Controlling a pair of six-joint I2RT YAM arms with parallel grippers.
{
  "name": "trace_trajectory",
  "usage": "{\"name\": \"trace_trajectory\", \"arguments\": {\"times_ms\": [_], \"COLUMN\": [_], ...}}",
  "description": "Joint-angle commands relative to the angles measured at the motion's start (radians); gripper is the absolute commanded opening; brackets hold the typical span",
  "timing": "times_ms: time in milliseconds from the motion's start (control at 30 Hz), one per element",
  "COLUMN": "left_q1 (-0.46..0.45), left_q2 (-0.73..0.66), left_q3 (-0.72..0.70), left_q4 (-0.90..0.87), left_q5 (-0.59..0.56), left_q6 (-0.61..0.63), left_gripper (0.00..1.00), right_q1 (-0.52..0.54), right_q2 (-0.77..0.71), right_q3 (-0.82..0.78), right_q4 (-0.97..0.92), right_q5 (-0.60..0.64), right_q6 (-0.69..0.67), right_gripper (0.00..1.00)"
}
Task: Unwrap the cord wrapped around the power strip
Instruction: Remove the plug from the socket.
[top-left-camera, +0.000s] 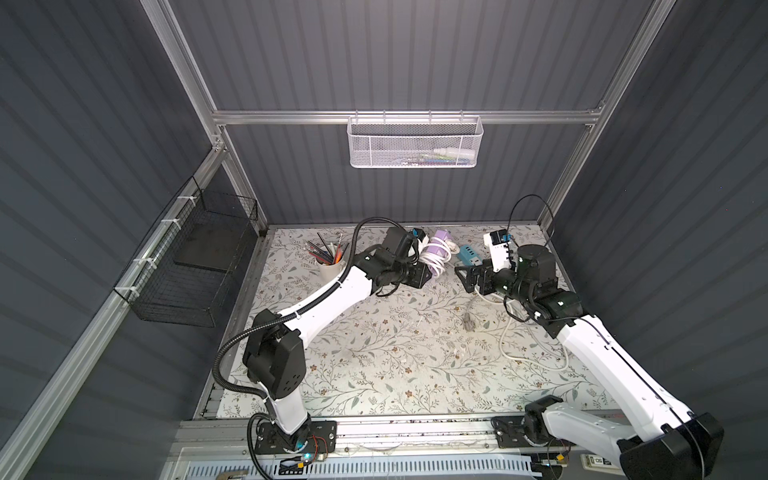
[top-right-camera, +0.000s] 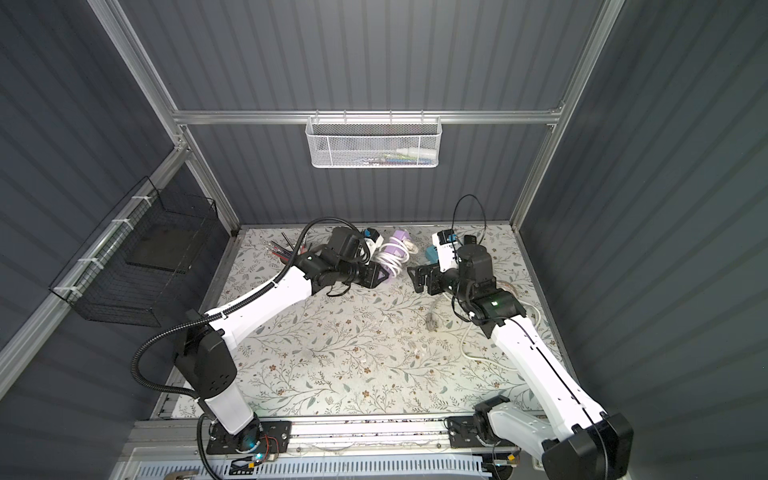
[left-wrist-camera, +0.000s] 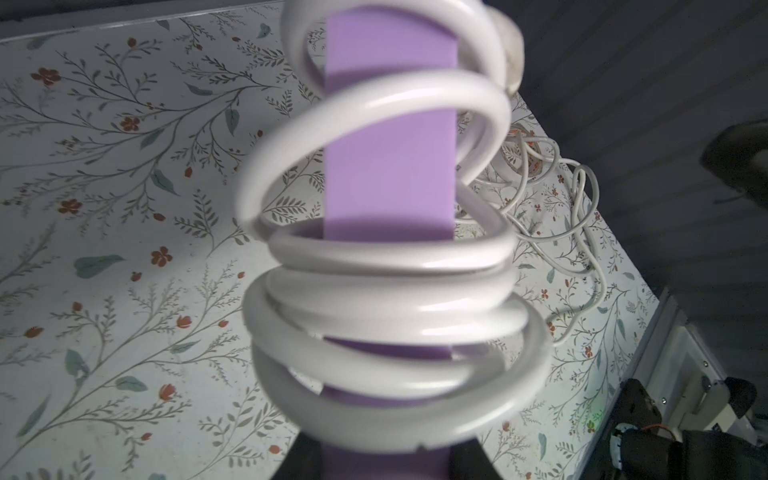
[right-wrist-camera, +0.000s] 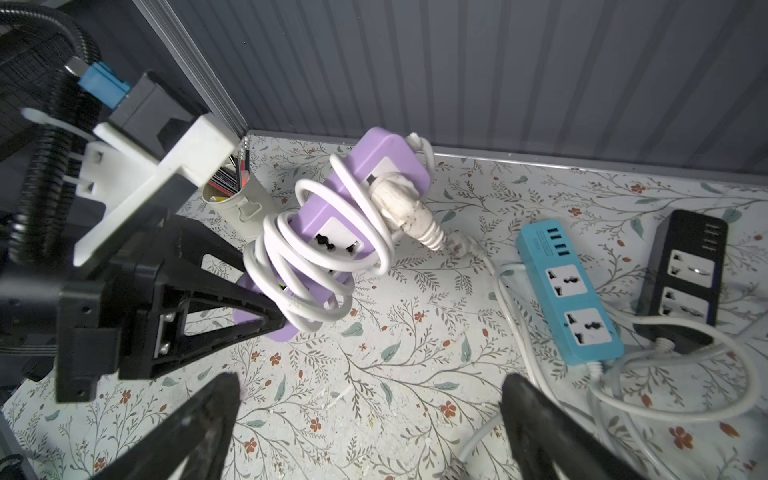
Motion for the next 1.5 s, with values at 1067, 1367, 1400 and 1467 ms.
{"name": "trace_trajectory", "arguments": {"times_ms": [1067,1367,1400,1467], "left_q1": [0.194,0.194,0.195,0.192], "left_q2": [-0.003,-0.085,-0.089,-0.089], "left_q3": [0.301,0.185,0.184,0.18], "left_q4": [-0.358,-0.301,-0.298,-0.298], "left_q5": [0.334,0.389,0.393,0.399], "left_q6": [0.622,0.582,0.58,0.577], "left_gripper": [0.0,0.0,0.0,0.0], "right_q1": [0.128,0.191,0.197,0.207], "right_q2": [-0.168,-0.115,-0.109,-0.102], "right_q3": [-0.223,-0.248,-0.249,-0.249], "right_q4": [0.319,0.421,0.433,0.458], "right_q5": [0.136,0.234,0.243,0.248], "right_q6": [-0.342,-0.441,-0.447,-0.455], "right_gripper": [0.99,0.9,0.88,0.85]}}
